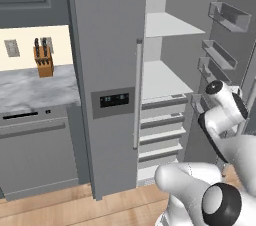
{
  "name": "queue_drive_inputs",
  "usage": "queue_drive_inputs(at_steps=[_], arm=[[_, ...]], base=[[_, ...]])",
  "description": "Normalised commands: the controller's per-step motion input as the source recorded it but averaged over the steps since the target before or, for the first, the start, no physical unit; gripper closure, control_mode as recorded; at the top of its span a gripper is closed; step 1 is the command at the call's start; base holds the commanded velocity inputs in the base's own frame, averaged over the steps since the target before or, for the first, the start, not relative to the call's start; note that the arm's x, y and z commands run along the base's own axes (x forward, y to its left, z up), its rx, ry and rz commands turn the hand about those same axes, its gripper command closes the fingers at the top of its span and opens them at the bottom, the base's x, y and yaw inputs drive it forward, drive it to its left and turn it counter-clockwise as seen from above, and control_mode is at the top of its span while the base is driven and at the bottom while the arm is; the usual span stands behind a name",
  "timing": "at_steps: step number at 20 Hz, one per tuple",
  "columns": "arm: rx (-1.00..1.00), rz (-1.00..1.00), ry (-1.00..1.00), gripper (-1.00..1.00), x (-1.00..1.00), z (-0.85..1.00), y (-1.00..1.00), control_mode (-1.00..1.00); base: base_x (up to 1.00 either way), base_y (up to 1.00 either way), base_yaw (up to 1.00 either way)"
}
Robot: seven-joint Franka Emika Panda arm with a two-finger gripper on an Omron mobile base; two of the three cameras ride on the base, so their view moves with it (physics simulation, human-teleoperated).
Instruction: Place one of the steaks on the plate and the other in the bowl. Then place the bowl in the fridge.
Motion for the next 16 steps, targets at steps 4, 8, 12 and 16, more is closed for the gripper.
queue_drive_inputs(at_steps=[4,8,12,16], arm=[[-0.05,-0.05,0.00,-1.00,-0.44,0.04,-0.51,-1.00],[-0.20,-0.38,0.03,-1.00,-0.12,0.04,0.10,-1.00],[-0.18,-0.47,-0.02,-1.00,-0.25,0.27,0.77,-1.00],[0.05,-0.45,-0.18,-1.00,-0.09,0.01,0.96,-1.00]], base=[[0.00,0.00,0.00],[0.00,0.00,0.00],[0.00,0.00,0.00],[0.00,0.00,0.00]])
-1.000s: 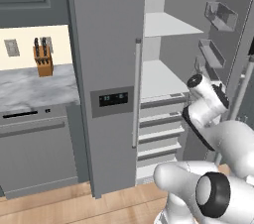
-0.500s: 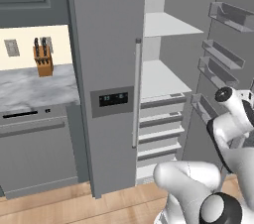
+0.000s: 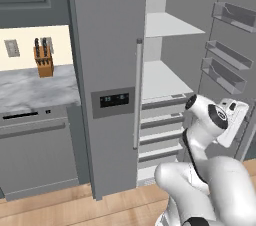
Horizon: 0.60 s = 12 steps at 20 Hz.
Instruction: Place one of the steaks on the plate and the other in the bowl. Then place the bowl in the fridge.
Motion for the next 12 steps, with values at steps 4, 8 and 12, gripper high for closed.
queue_drive_inputs(at_steps=[4,8,12], arm=[[0.48,-0.59,-0.33,-1.00,0.01,-0.32,0.41,-1.00],[0.55,-0.53,-0.34,-1.00,0.27,-0.50,0.43,-1.00],[0.44,-0.45,-0.35,-1.00,0.42,-0.39,0.68,-1.00]], base=[[0.00,0.00,0.00],[0.00,0.00,0.00],[0.00,0.00,0.00]])
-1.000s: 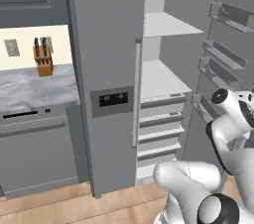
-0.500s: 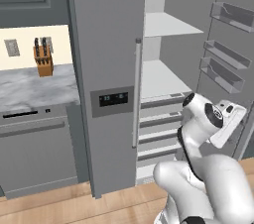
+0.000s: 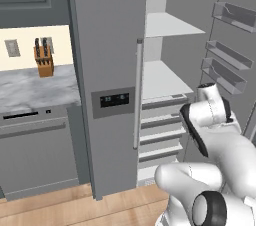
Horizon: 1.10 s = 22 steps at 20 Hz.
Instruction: Place one of the steaks on the plate and the other in the bowl. Then place the bowl in the fridge.
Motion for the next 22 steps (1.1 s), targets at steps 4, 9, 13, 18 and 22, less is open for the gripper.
queue_drive_inputs(at_steps=[4,9,13,18,22], arm=[[0.18,-0.16,-0.28,-1.00,0.04,-0.08,0.70,-1.00],[0.04,0.05,-0.22,-1.00,0.00,-0.10,0.38,-1.00],[0.03,0.01,0.01,-1.00,0.24,-0.01,0.37,-1.00],[0.07,0.07,-0.32,-1.00,0.50,0.13,0.77,-1.00],[-0.06,0.19,-0.22,-1.00,0.63,0.32,0.73,-1.00]], base=[[0.00,0.00,0.00],[0.00,0.00,0.00],[0.00,0.00,0.00],[0.00,0.00,0.00],[0.00,0.00,0.00]])
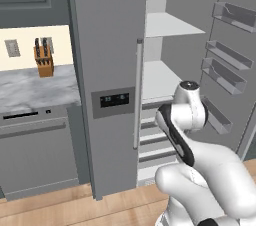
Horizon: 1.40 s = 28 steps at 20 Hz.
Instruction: Place one of the steaks on the plate and the other in the bowl. Then place the bowl in the fridge.
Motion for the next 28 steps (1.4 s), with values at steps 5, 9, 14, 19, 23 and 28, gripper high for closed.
queue_drive_inputs(at_steps=[5,9,14,19,23,28], arm=[[-0.20,0.18,-0.34,-1.00,0.15,0.26,0.41,-1.00],[0.02,0.13,-0.06,-1.00,0.18,0.00,0.00,-1.00],[0.00,0.16,-0.14,-1.00,0.34,0.06,0.34,-1.00],[0.00,0.20,-0.05,-1.00,0.73,0.12,0.26,-1.00],[0.00,0.01,0.00,-1.00,0.56,0.13,0.00,-1.00],[0.00,0.00,-0.05,-1.00,0.47,0.02,0.14,-1.00]], base=[[0.00,0.00,0.00],[0.00,0.00,0.00],[0.00,0.00,0.00],[0.00,0.00,0.00],[0.00,0.00,0.00],[0.00,0.00,0.00]])
